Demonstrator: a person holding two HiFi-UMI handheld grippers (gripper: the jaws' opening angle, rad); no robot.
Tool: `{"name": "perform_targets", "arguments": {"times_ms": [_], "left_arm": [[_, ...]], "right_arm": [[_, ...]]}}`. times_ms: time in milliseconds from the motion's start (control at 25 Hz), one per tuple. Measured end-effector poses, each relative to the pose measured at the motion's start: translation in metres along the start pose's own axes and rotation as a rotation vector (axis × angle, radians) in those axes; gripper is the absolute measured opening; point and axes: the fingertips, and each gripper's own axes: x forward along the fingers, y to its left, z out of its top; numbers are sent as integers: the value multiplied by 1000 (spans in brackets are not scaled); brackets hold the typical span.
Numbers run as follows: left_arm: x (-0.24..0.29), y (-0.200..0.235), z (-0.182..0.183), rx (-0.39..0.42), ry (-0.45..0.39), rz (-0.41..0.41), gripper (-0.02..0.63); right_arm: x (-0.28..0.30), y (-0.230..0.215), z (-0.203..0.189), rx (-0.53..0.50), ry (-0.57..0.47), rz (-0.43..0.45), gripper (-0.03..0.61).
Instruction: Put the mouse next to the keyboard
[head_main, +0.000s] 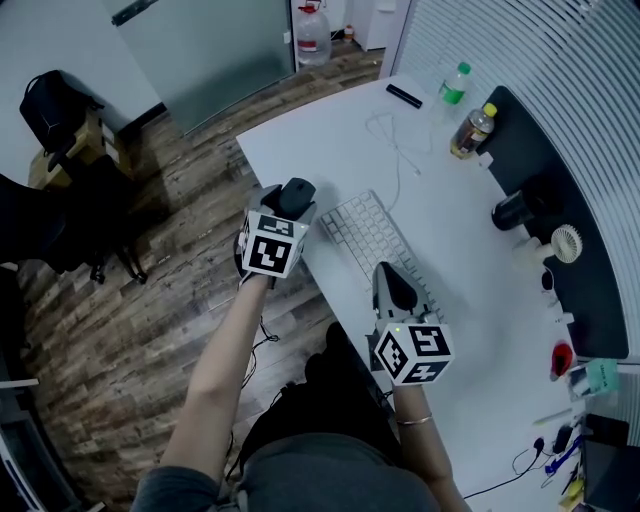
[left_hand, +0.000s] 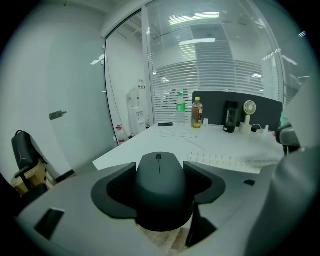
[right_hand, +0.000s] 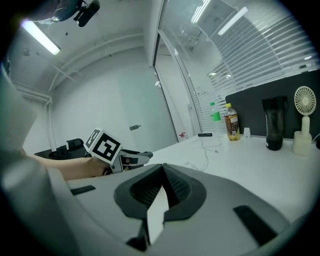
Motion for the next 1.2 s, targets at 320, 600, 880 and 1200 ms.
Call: {"name": "perform_targets", "arguments": {"times_ms": [320,600,880,1200], "left_arm": [[-39,-26,-7,-1,-25,-20,305],[-65,-52,-7,9,-52,-62,306],[-77,-92,-2,32,-68,-128,305],[-82,-160,3,81,-75,-210,305]], "right_arm": [[-36,8,-5,-34,-24,-32,5],[-66,12,-10,-18,-41,-69,5],[-98,-2,-15,-1,-52,-141,5],[-145,-31,-28,28,-62,-215,5]]}}
